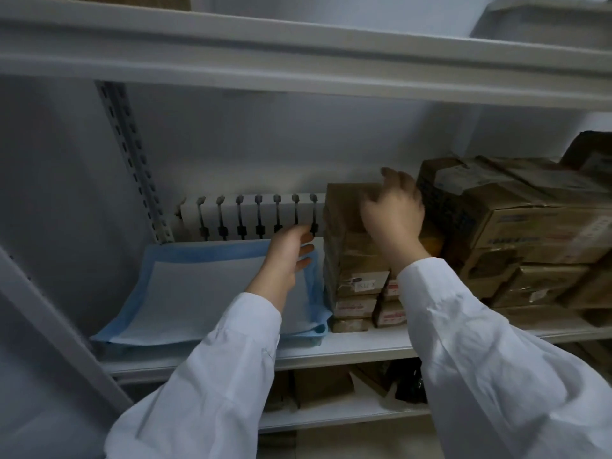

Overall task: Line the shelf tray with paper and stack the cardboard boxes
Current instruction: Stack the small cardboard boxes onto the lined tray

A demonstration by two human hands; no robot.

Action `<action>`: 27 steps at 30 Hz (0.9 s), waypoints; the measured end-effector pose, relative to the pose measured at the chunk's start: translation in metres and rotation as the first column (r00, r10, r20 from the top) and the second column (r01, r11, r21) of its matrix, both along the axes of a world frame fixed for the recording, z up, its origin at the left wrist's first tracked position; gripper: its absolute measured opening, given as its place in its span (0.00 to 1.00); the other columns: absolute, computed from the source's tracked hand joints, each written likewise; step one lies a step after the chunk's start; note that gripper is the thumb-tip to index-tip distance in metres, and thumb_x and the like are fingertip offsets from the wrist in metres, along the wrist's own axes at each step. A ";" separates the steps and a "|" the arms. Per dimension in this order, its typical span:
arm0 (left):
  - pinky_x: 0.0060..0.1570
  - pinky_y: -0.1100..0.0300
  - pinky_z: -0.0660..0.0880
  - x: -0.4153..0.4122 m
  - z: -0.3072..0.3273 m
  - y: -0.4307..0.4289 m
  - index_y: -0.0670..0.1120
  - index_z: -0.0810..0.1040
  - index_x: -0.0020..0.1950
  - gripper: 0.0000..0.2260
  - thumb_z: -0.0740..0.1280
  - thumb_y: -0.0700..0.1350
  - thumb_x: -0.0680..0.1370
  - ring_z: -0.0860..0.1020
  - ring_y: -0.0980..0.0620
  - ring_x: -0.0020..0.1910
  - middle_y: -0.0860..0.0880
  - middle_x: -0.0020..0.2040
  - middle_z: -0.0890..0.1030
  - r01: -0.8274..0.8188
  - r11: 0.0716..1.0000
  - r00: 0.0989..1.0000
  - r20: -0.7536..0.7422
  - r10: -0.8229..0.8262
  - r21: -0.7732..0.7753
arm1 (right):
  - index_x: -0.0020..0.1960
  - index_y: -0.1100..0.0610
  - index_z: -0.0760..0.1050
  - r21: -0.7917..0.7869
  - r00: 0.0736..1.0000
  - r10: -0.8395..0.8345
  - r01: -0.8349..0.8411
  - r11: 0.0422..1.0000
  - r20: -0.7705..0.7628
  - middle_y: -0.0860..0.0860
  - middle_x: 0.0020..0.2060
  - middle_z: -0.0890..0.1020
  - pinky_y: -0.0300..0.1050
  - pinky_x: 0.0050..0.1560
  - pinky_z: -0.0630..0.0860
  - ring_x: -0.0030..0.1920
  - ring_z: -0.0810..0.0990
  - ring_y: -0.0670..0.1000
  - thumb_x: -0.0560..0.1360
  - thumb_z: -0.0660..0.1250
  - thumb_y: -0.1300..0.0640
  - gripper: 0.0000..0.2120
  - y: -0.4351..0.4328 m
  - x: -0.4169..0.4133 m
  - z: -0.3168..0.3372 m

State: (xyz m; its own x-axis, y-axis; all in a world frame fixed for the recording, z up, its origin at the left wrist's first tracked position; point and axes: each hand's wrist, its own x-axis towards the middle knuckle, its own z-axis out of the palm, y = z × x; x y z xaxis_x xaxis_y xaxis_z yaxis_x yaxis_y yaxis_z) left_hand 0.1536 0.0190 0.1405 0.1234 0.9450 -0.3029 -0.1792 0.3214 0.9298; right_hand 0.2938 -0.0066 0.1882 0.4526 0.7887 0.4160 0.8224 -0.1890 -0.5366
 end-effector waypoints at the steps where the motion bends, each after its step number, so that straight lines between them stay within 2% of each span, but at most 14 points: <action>1: 0.57 0.54 0.71 0.007 0.001 -0.002 0.41 0.70 0.66 0.16 0.60 0.46 0.80 0.74 0.44 0.62 0.43 0.63 0.75 0.006 1.000 1.000 -0.004 -0.006 0.004 | 0.73 0.54 0.59 -0.052 0.995 -0.023 0.018 0.998 -0.098 0.57 0.72 0.64 0.55 0.69 0.64 0.70 0.63 0.61 0.77 0.61 0.48 0.28 0.002 0.012 0.000; 3: 0.60 0.52 0.69 0.017 0.003 -0.005 0.42 0.69 0.67 0.18 0.59 0.48 0.80 0.71 0.43 0.64 0.43 0.66 0.73 0.023 1.000 1.000 -0.015 -0.023 0.015 | 0.73 0.55 0.60 -0.116 0.933 -0.027 -0.016 0.993 -0.360 0.58 0.69 0.68 0.55 0.64 0.70 0.66 0.69 0.61 0.76 0.62 0.45 0.29 0.007 0.027 -0.001; 5: 0.65 0.49 0.66 0.027 0.005 -0.008 0.43 0.67 0.69 0.21 0.59 0.52 0.80 0.69 0.43 0.67 0.43 0.68 0.71 0.044 0.999 0.999 -0.023 -0.043 0.013 | 0.71 0.57 0.63 -0.132 0.814 -0.002 -0.092 0.987 -0.581 0.57 0.66 0.72 0.49 0.59 0.71 0.63 0.72 0.59 0.77 0.62 0.45 0.27 0.008 0.036 -0.001; 7: 0.66 0.47 0.64 0.035 0.007 -0.008 0.45 0.66 0.71 0.24 0.58 0.57 0.79 0.67 0.43 0.68 0.44 0.68 0.70 0.077 0.997 0.997 -0.021 -0.077 0.018 | 0.71 0.59 0.64 -0.190 0.746 -0.016 -0.149 0.970 -0.666 0.57 0.67 0.72 0.47 0.59 0.70 0.65 0.72 0.58 0.78 0.61 0.47 0.26 0.011 0.040 0.000; 10: 0.65 0.46 0.67 0.048 0.006 -0.008 0.48 0.70 0.69 0.28 0.58 0.64 0.76 0.72 0.44 0.64 0.46 0.64 0.76 0.109 0.993 0.994 -0.002 -0.108 0.040 | 0.68 0.60 0.66 -0.240 0.757 0.005 -0.213 0.947 -0.653 0.58 0.65 0.73 0.44 0.54 0.68 0.64 0.73 0.57 0.80 0.60 0.51 0.21 0.014 0.044 -0.001; 13: 0.65 0.47 0.69 0.057 0.003 -0.007 0.49 0.69 0.70 0.30 0.58 0.66 0.75 0.74 0.45 0.62 0.45 0.63 0.76 0.073 0.996 0.997 0.013 -0.074 0.049 | 0.66 0.59 0.68 -0.211 0.763 0.076 -0.272 0.939 -0.642 0.57 0.61 0.75 0.44 0.50 0.69 0.59 0.75 0.56 0.80 0.60 0.54 0.17 0.016 0.049 -0.003; 16: 0.60 0.52 0.65 0.061 0.004 -0.008 0.48 0.67 0.70 0.28 0.57 0.64 0.76 0.72 0.49 0.59 0.49 0.60 0.75 0.025 0.998 0.999 0.036 -0.027 0.055 | 0.69 0.57 0.66 -0.123 0.718 0.142 -0.304 0.945 -0.681 0.56 0.63 0.75 0.45 0.50 0.70 0.61 0.75 0.57 0.79 0.63 0.54 0.20 0.018 0.052 -0.001; 20: 0.58 0.48 0.67 0.064 0.006 -0.011 0.49 0.64 0.72 0.30 0.62 0.63 0.74 0.72 0.45 0.63 0.47 0.64 0.74 -0.102 0.994 0.990 0.106 0.098 0.041 | 0.69 0.57 0.67 0.021 0.648 0.290 -0.389 0.921 -0.704 0.55 0.63 0.76 0.47 0.55 0.73 0.61 0.76 0.56 0.79 0.63 0.54 0.20 0.015 0.054 0.002; 22: 0.54 0.50 0.72 0.062 0.005 -0.013 0.50 0.67 0.69 0.27 0.65 0.60 0.74 0.75 0.46 0.58 0.46 0.60 0.76 -0.200 0.980 0.962 0.193 0.192 0.023 | 0.66 0.57 0.71 0.053 0.596 0.321 -0.422 0.905 -0.736 0.55 0.62 0.77 0.48 0.58 0.73 0.60 0.76 0.56 0.80 0.60 0.53 0.16 0.017 0.050 0.006; 23: 0.53 0.50 0.74 0.059 0.003 -0.014 0.50 0.69 0.66 0.24 0.66 0.59 0.74 0.76 0.47 0.55 0.46 0.57 0.77 -0.250 0.968 0.936 0.256 0.242 0.001 | 0.61 0.58 0.73 0.042 0.571 0.304 -0.425 0.904 -0.762 0.56 0.62 0.77 0.49 0.60 0.73 0.59 0.76 0.56 0.80 0.59 0.52 0.13 0.018 0.047 0.008; 24: 0.51 0.50 0.75 0.055 0.001 -0.015 0.50 0.70 0.64 0.21 0.66 0.57 0.74 0.76 0.46 0.54 0.46 0.55 0.78 -0.288 0.957 0.907 0.313 0.282 -0.027 | 0.55 0.58 0.73 0.005 0.563 0.263 -0.417 0.909 -0.783 0.57 0.60 0.77 0.50 0.62 0.72 0.58 0.76 0.56 0.81 0.58 0.52 0.12 0.019 0.045 0.008; 25: 0.51 0.50 0.75 0.051 -0.003 -0.016 0.50 0.70 0.63 0.20 0.66 0.57 0.75 0.76 0.46 0.53 0.45 0.54 0.78 -0.317 0.947 0.878 0.362 0.315 -0.055 | 0.53 0.58 0.73 -0.043 0.580 0.226 -0.412 0.910 -0.783 0.57 0.60 0.77 0.49 0.61 0.71 0.57 0.76 0.56 0.81 0.56 0.52 0.12 0.020 0.043 0.006; 27: 0.51 0.49 0.76 0.041 -0.012 -0.017 0.50 0.71 0.63 0.20 0.66 0.56 0.75 0.77 0.44 0.55 0.44 0.56 0.78 -0.354 0.929 0.819 0.443 0.364 -0.108 | 0.61 0.59 0.70 -0.106 0.655 0.224 -0.424 0.899 -0.722 0.58 0.60 0.75 0.47 0.59 0.69 0.59 0.74 0.57 0.82 0.52 0.52 0.15 0.020 0.041 -0.003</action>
State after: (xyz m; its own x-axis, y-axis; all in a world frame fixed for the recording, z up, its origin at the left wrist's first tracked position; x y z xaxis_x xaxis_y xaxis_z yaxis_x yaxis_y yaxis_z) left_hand 0.1948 0.0022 0.1286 -0.0971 0.9436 -0.3165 -0.6798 0.1693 0.7136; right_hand 0.3346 0.0130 0.1854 0.2219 0.9669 -0.1258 0.2828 -0.1873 -0.9407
